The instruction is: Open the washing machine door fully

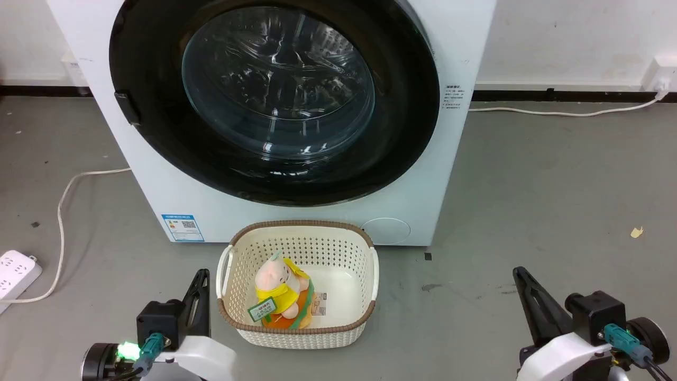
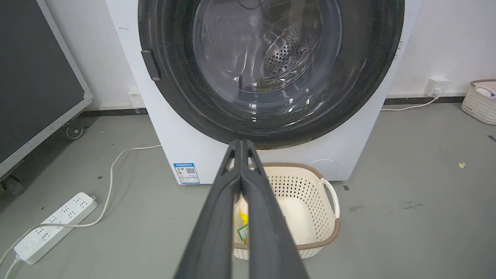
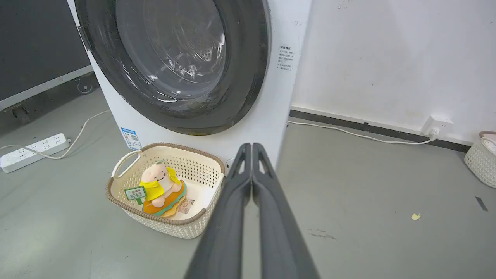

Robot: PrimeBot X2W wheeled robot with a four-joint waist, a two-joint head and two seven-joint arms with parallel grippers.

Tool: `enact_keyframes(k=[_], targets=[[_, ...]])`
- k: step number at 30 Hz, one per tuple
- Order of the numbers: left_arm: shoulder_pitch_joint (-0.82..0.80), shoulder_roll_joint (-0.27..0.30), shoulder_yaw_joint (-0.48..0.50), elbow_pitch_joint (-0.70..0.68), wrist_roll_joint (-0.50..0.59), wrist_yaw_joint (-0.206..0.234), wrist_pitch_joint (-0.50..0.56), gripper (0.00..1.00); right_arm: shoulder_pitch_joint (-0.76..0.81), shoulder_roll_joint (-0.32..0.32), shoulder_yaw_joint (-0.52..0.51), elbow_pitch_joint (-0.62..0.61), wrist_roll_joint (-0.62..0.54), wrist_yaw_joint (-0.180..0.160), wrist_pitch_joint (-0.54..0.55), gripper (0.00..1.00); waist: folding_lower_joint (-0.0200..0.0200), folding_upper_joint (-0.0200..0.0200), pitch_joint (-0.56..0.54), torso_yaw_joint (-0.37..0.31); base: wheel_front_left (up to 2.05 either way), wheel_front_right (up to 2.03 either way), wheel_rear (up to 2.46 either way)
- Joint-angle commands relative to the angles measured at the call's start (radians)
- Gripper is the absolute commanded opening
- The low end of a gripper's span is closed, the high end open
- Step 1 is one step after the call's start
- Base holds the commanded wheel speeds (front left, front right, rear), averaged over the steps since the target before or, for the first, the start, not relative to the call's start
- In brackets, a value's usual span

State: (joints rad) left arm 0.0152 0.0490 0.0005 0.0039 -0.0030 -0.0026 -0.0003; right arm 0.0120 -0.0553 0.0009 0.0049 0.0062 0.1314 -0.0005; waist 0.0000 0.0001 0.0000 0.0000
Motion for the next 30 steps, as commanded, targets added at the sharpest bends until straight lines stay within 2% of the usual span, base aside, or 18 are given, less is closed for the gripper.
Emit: enact_keyframes(k=[1,30], targets=[[-0.015,0.001,0.000,-0.004,0.003,0.003,0.000,0.00,-0.012,0.005,-0.001,-0.005,-0.006,-0.001,0.000,0.00,0.0000,-0.0001,0.000,0.000,0.00,0.00,0.00],[-0.015,0.001,0.000,-0.004,0.003,0.003,0.000,0.00,-0.012,0.005,-0.001,-0.005,-0.006,-0.001,0.000,0.00,0.0000,-0.0001,0.000,0.000,0.00,0.00,0.00]])
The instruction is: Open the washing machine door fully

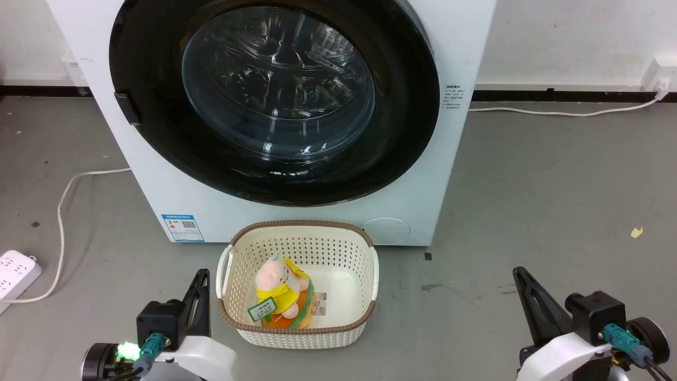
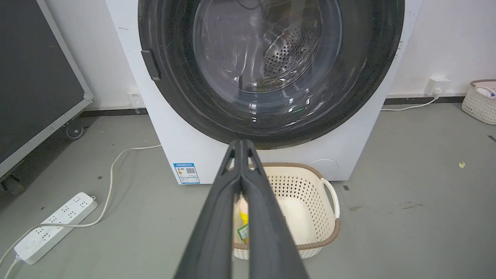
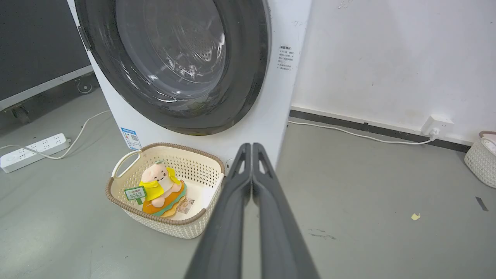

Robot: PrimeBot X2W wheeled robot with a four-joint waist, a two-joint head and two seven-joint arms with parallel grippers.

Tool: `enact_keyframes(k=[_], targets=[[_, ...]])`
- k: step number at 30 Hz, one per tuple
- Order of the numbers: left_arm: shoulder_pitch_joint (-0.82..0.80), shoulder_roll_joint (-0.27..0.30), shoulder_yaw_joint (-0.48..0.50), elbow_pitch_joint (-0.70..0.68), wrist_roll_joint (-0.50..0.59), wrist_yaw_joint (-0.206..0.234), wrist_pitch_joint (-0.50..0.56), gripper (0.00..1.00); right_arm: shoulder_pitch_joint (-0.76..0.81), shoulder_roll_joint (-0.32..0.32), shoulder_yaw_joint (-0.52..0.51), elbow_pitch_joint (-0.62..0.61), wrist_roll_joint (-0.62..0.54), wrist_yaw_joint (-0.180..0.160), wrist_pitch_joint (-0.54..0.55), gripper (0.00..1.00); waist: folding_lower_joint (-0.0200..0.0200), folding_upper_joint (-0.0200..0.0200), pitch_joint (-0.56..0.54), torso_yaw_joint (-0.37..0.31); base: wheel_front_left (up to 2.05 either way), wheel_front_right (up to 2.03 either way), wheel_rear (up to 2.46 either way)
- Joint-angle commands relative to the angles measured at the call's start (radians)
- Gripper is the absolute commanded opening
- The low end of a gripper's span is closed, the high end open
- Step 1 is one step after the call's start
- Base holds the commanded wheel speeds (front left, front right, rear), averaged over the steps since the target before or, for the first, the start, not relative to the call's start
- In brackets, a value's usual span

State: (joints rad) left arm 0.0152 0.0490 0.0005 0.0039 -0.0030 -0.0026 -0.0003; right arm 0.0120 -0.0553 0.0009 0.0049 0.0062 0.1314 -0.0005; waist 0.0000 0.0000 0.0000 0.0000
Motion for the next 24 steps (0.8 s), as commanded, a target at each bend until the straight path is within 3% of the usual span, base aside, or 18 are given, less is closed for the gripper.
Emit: enact_keyframes(k=[1,24], targets=[[-0.015,0.001,0.000,-0.004,0.003,0.003,0.000,0.00,-0.012,0.005,-0.001,-0.005,-0.006,-0.001,0.000,0.00,0.0000,0.0000,0.000,0.000,0.00,0.00,0.00],[-0.015,0.001,0.000,-0.004,0.003,0.003,0.000,0.00,-0.012,0.005,-0.001,-0.005,-0.006,-0.001,0.000,0.00,0.0000,0.0000,0.000,0.000,0.00,0.00,0.00]])
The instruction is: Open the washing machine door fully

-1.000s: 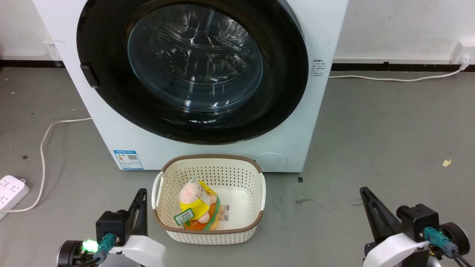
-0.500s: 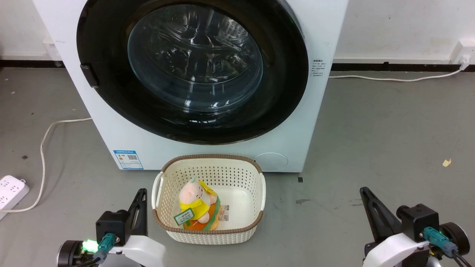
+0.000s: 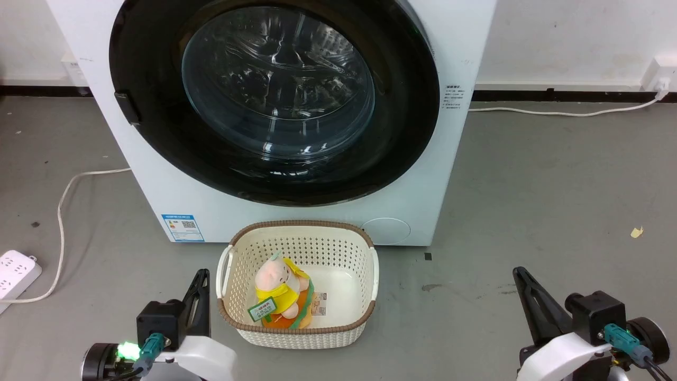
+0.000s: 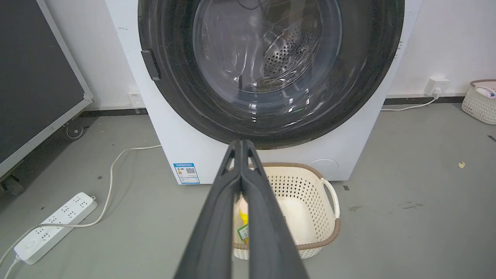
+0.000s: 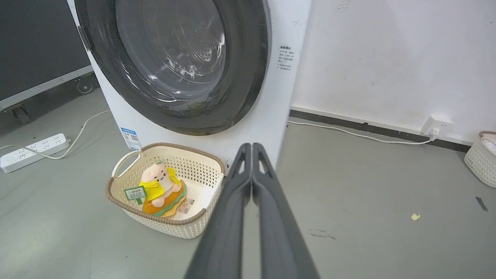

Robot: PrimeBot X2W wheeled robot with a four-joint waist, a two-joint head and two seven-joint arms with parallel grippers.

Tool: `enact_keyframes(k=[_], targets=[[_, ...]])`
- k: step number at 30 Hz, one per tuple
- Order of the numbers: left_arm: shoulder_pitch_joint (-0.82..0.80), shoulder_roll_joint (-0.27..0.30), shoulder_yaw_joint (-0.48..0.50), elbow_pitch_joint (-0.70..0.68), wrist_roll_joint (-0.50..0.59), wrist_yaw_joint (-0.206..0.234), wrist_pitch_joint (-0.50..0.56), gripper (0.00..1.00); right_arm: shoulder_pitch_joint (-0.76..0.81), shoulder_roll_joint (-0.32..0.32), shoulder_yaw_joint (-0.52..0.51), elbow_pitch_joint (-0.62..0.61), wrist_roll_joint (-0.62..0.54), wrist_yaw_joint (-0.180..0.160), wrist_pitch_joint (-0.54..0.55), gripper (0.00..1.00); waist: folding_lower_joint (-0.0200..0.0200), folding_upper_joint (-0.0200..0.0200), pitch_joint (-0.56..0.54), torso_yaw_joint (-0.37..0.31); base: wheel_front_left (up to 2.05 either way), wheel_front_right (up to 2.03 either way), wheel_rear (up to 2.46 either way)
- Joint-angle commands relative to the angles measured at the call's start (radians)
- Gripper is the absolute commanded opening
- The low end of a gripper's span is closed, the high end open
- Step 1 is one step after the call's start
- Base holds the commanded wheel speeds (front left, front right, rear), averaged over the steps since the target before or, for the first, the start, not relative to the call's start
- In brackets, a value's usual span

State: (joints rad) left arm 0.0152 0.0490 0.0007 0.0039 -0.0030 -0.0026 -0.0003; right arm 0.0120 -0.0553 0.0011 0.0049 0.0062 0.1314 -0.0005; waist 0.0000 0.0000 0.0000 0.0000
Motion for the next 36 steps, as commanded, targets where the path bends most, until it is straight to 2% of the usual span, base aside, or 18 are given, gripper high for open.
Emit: enact_keyframes(k=[1,36], targets=[[-0.015,0.001,-0.001,-0.004,0.003,0.003,0.000,0.00,-0.012,0.005,-0.001,-0.005,-0.006,-0.001,0.000,0.00,0.0000,0.0000,0.000,0.000,0.00,0.00,0.00],[-0.015,0.001,-0.001,-0.004,0.003,0.003,0.000,0.00,-0.012,0.005,-0.001,-0.005,-0.006,-0.001,0.000,0.00,0.0000,0.0000,0.000,0.000,0.00,0.00,0.00]])
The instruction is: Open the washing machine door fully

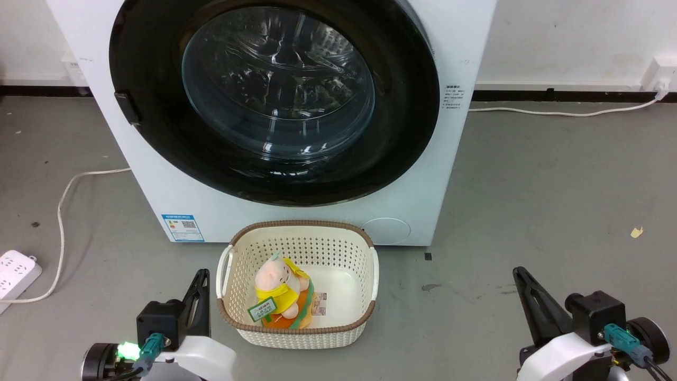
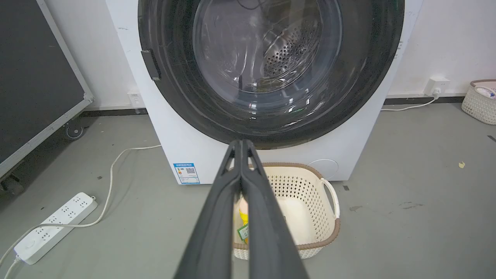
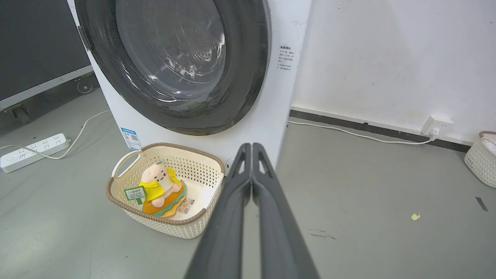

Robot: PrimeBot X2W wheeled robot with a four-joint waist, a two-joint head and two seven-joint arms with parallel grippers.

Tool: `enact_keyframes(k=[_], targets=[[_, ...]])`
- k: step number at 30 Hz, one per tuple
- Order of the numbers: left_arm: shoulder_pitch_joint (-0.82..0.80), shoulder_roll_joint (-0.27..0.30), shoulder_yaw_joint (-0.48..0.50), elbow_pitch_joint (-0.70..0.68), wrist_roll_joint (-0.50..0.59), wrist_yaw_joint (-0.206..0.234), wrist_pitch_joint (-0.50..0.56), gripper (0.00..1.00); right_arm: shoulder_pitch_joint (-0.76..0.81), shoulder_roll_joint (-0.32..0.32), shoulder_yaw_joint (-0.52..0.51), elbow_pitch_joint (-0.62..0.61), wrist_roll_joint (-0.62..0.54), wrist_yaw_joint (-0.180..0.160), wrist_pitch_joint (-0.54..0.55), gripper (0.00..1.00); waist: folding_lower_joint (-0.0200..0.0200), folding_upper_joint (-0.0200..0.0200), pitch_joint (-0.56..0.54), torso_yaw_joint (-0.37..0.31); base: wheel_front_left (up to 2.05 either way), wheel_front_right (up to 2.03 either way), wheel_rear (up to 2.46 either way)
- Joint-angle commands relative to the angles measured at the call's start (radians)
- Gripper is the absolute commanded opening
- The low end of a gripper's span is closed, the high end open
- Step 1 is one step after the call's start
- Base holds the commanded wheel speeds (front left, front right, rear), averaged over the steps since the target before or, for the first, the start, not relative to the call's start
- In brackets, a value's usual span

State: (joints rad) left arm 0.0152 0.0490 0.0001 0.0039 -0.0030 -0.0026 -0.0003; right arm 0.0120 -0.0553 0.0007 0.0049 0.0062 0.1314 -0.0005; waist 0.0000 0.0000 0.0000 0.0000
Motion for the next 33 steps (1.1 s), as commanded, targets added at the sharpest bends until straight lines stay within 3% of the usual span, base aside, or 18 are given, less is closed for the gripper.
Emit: enact_keyframes(k=[1,33], targets=[[-0.015,0.001,0.000,-0.004,0.003,0.003,0.000,0.00,-0.012,0.005,-0.001,-0.005,-0.006,-0.001,0.000,0.00,0.0000,0.0000,0.000,0.000,0.00,0.00,0.00],[-0.015,0.001,0.000,-0.004,0.003,0.003,0.000,0.00,-0.012,0.005,-0.001,-0.005,-0.006,-0.001,0.000,0.00,0.0000,0.0000,0.000,0.000,0.00,0.00,0.00]])
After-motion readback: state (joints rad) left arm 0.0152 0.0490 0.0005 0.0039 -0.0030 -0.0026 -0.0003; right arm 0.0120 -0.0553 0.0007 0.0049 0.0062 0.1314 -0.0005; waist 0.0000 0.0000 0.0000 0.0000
